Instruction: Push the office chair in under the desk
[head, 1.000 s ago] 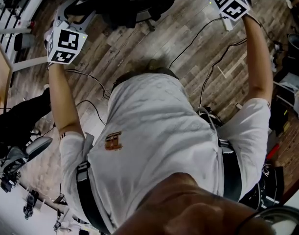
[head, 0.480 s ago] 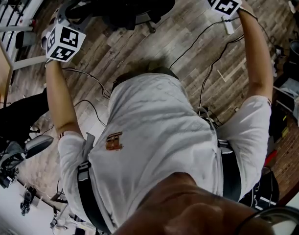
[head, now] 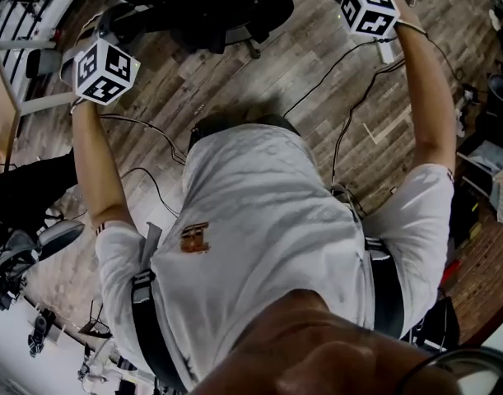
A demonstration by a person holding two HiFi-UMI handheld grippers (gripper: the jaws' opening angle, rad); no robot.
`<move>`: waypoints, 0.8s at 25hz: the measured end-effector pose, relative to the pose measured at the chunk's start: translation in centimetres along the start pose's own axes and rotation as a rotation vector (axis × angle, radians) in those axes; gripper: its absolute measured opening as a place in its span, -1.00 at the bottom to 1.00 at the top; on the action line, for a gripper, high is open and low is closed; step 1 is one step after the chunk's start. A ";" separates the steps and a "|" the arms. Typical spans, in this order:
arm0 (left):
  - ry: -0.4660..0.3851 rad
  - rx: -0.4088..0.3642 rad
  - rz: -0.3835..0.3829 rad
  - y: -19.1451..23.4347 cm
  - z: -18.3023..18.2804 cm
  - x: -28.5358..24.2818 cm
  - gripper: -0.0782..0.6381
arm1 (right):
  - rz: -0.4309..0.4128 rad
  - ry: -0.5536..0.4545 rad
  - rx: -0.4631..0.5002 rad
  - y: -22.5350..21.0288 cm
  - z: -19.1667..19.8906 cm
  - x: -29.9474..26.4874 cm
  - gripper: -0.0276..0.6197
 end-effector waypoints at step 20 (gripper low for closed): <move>0.029 0.032 -0.023 4.4 0.5 -4.8 -0.27 | 0.001 0.039 0.037 -6.4 1.6 -5.4 -0.50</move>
Point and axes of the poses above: the fingertips, and each gripper's own axes: x backward along the fingers, y to its left, z out of its underside, the point moved 10 cm from there along x, backward along the fingers, and after that the axes turned 11 degrees about -x, right-handed, at the moved point
